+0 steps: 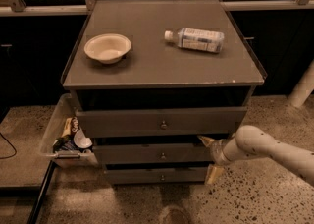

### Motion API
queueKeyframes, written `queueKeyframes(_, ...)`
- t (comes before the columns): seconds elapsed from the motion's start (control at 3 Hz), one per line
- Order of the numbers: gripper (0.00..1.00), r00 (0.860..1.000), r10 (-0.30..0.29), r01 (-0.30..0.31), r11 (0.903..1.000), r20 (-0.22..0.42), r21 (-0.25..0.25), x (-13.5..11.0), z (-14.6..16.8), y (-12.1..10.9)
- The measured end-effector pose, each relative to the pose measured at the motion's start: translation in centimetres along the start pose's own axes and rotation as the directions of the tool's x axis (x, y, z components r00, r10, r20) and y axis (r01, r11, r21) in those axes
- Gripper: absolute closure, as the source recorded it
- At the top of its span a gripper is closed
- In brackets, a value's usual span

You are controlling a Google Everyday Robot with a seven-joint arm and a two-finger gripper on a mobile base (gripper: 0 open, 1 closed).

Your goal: Open middle drawer

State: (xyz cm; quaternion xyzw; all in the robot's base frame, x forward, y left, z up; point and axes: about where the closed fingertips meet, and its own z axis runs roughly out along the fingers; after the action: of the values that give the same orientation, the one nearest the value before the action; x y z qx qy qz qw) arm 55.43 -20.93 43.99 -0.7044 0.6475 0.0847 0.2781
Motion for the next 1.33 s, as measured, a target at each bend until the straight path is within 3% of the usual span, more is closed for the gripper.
queueKeyframes(0.67, 0.0, 0.999, -0.042, 0.042, 0.9985, 0.02, 0.037, 1.3, 2.7, -3.1)
queueKeyframes(1.33, 0.0, 0.997, -0.048, 0.047, 0.9986, 0.052, 0.026, 2.4, 5.4, -3.9)
